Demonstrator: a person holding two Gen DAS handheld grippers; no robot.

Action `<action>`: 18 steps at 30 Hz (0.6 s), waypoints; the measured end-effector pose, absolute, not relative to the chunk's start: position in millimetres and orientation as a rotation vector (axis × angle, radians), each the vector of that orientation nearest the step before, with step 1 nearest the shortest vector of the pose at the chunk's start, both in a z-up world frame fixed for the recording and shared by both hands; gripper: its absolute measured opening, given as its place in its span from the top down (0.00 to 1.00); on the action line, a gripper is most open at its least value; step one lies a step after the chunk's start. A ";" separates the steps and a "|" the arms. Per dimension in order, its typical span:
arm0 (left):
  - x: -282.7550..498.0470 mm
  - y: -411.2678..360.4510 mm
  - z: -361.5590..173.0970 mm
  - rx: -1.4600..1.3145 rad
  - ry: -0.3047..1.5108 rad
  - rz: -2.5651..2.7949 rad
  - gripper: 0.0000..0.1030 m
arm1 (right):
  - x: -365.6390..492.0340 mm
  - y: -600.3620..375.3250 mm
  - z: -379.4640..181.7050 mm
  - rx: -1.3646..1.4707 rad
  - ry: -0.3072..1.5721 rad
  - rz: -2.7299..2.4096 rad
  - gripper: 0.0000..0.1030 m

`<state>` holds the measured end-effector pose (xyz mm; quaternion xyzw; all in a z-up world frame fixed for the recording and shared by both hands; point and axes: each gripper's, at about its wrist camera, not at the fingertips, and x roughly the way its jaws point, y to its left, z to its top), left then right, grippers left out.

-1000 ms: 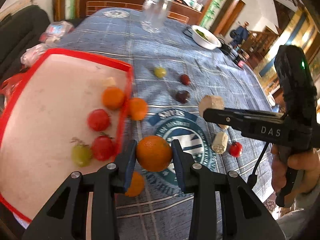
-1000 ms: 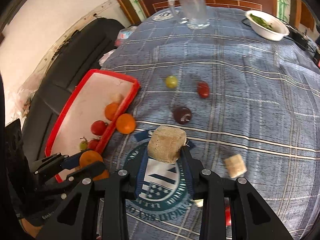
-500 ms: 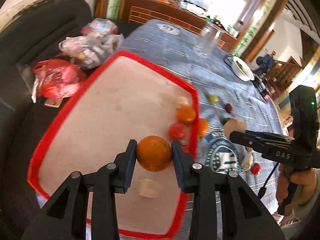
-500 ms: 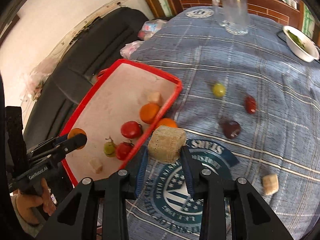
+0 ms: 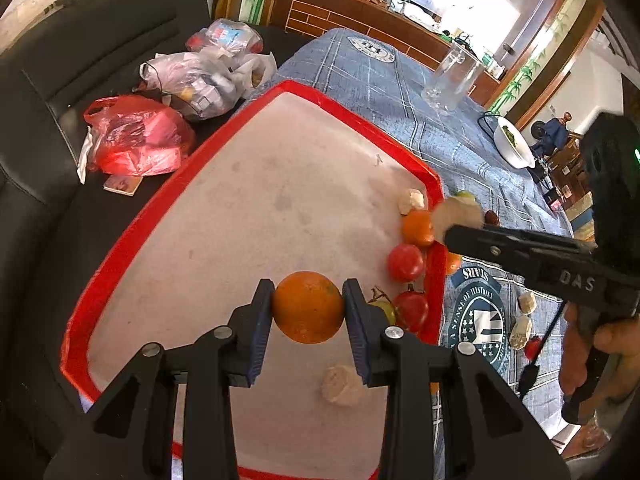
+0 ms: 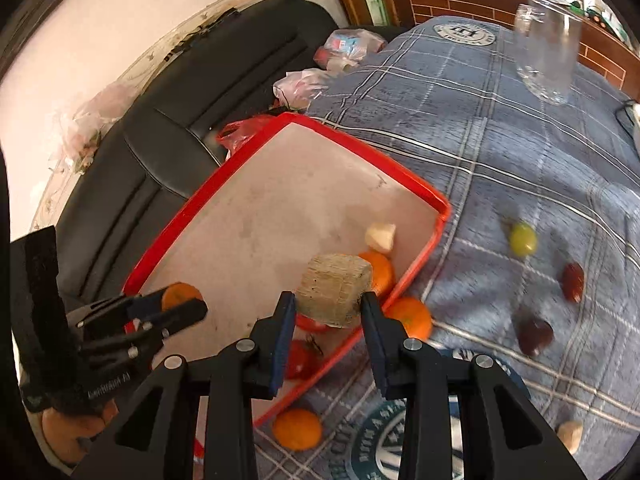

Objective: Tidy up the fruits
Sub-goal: 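Lower the cube and tangerine into the tray and open both tools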

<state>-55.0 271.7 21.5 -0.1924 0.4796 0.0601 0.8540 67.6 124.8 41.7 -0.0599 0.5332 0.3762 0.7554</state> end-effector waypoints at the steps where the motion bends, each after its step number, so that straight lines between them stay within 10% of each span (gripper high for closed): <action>1: -53.1 271.1 20.8 -0.402 1.012 0.123 0.68 | 69.6 128.7 40.0 -0.132 1.168 0.823 0.67; 18: -42.0 271.0 8.8 -0.390 1.051 0.110 0.68 | 83.8 175.0 20.7 -0.164 1.201 0.862 0.67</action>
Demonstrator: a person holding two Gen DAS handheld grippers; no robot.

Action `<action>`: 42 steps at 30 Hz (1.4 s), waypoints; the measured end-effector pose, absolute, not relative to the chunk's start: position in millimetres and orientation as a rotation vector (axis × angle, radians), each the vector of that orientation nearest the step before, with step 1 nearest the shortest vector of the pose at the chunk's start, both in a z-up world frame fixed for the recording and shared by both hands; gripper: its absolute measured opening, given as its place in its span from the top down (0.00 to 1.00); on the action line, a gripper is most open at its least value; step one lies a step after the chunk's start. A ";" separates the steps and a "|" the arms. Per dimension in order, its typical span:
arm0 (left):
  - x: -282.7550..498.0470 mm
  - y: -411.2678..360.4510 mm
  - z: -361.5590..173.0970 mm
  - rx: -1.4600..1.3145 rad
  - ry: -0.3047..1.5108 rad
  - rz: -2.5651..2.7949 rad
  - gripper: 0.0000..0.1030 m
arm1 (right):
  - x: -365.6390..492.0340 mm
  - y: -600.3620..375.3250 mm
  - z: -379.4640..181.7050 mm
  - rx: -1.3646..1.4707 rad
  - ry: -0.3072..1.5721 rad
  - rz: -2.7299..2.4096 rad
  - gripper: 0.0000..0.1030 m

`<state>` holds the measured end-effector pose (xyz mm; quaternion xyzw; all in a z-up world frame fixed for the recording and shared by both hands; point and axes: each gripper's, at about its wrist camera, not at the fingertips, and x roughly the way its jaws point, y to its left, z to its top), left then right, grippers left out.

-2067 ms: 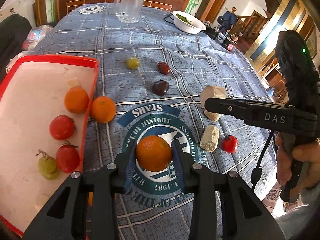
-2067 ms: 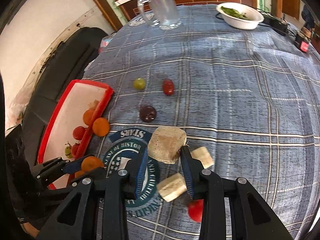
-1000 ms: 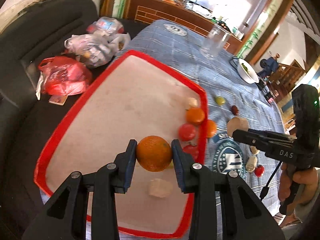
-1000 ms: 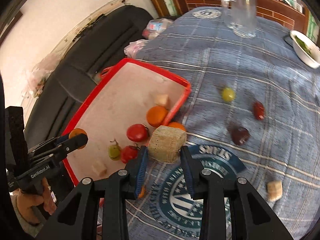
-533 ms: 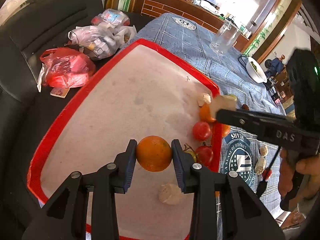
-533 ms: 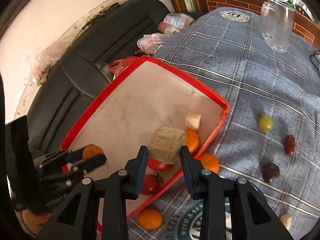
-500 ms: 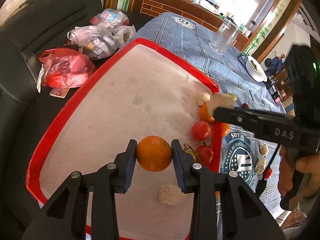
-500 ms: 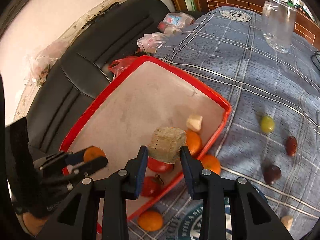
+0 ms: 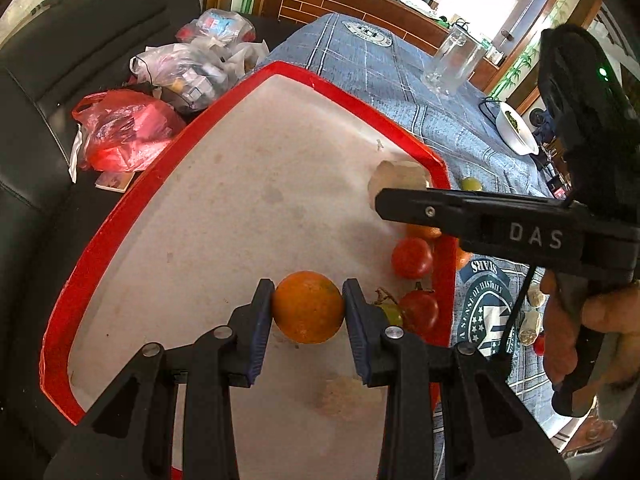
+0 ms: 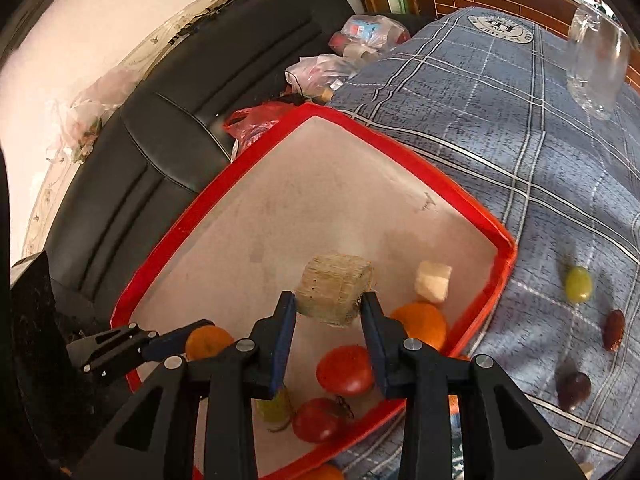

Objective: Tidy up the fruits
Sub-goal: 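Lower the cube and tangerine into the tray and open both tools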

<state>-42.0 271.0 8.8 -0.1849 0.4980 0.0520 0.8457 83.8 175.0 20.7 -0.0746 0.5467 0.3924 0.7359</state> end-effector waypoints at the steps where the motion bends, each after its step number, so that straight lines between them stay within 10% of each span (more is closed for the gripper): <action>1: -42.1 271.5 8.1 -0.390 1.053 0.111 0.68 | 84.5 177.1 19.0 -0.162 1.205 0.861 0.67; 27: -38.7 266.9 6.3 -0.372 1.063 0.128 0.68 | 91.1 184.2 3.9 -0.160 1.236 0.849 0.59; 42: -50.7 262.1 20.6 -0.371 1.030 0.143 0.44 | 69.7 131.4 43.9 -0.083 1.150 0.825 0.48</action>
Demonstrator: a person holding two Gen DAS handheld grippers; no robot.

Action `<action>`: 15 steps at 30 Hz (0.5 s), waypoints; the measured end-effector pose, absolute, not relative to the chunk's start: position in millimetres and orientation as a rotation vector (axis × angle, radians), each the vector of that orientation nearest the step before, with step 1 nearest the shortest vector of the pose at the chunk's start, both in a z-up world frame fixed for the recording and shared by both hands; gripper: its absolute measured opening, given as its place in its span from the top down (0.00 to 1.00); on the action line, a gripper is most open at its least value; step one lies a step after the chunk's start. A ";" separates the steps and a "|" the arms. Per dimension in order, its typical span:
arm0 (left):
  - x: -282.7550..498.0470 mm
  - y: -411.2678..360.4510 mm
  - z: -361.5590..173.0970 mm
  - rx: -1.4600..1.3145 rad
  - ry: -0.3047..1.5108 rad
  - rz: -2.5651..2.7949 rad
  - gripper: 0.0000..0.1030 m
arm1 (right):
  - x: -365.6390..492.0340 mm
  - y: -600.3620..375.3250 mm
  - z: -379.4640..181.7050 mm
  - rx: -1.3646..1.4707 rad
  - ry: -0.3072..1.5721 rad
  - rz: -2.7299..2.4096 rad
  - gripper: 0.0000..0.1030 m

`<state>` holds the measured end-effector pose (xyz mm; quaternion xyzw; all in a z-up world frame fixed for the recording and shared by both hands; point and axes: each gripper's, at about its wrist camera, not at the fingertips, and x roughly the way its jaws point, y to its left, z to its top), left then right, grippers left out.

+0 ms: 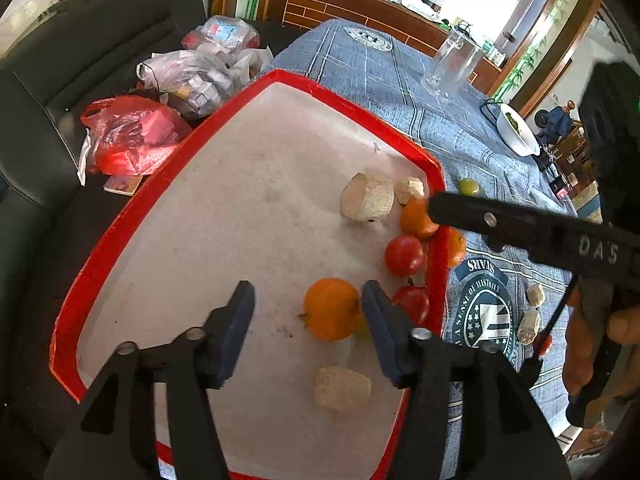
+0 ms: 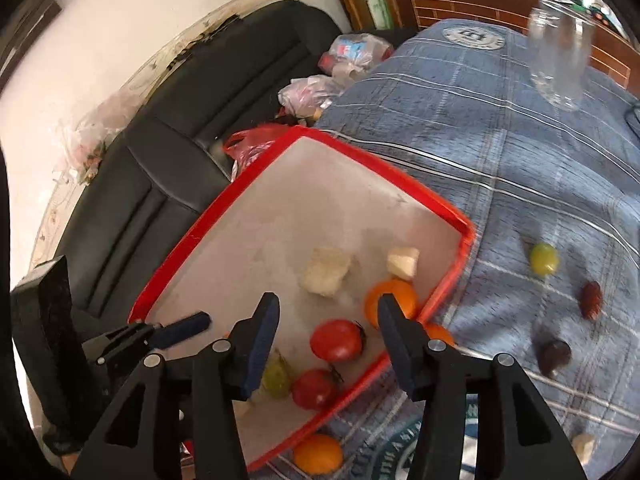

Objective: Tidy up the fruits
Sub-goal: 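Lower the cube and tangerine into the tray and open both tools, then withdraw both open tools from the tray back to the fruit row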

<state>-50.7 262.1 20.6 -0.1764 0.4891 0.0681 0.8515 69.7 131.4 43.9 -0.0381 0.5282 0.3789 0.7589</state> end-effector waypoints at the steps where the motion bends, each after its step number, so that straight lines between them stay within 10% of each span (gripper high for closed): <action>1: -51.1 262.6 21.8 -0.373 1.025 0.143 0.44 | 67.9 125.0 43.7 -0.075 1.156 0.818 0.46; 15: -42.2 231.3 43.3 -0.340 0.992 0.097 0.44 | 49.8 47.1 44.1 -0.005 1.161 0.723 0.43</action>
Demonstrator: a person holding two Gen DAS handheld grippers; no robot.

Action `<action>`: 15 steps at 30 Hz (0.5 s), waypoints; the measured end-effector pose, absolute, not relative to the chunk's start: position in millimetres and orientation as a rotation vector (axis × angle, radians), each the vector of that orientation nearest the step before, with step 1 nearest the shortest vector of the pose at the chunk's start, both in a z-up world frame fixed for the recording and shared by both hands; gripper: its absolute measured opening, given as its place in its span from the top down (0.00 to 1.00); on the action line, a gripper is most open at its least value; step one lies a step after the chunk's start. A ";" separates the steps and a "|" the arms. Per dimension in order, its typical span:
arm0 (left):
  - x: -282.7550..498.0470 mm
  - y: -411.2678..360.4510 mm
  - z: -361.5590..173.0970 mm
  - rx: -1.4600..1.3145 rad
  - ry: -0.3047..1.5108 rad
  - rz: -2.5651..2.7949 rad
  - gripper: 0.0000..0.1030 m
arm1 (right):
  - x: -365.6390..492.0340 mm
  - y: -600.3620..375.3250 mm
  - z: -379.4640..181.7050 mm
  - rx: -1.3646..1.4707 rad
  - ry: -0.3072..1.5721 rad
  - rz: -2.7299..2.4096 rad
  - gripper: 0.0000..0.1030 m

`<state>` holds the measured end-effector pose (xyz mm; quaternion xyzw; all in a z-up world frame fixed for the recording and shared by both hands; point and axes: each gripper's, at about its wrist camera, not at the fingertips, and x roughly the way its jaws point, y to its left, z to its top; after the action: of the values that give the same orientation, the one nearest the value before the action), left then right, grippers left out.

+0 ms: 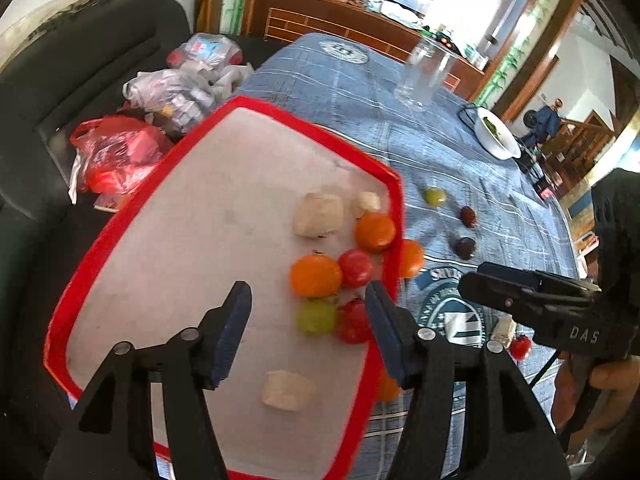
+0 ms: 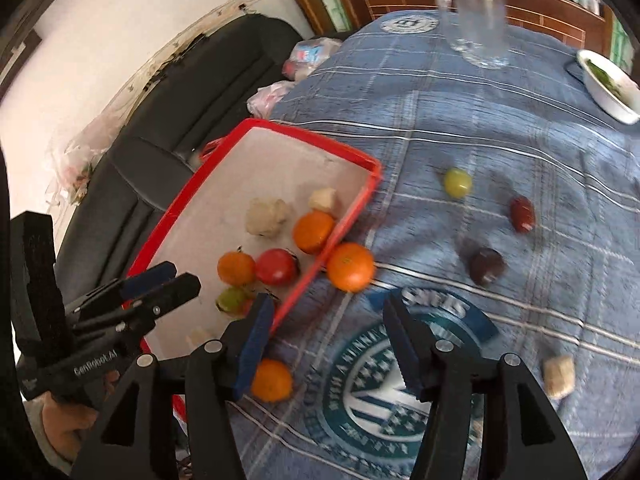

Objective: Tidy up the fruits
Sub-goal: 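Withdraw both open tools from the tray back to the fruit row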

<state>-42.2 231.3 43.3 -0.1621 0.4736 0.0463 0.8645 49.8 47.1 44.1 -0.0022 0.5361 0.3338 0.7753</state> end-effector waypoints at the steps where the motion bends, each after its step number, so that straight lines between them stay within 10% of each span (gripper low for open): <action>1: -39.5 226.3 44.2 -0.331 0.993 0.087 0.44 | 47.2 37.3 44.8 0.005 1.157 0.711 0.43; 15: -13.3 154.3 49.8 -0.243 1.013 -0.063 0.44 | 35.0 -60.4 37.0 0.103 1.180 0.571 0.42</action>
<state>-13.3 154.3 49.8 -0.1159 0.4836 -0.0303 0.8670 35.0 -60.4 37.0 0.0477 0.5485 0.2652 0.7915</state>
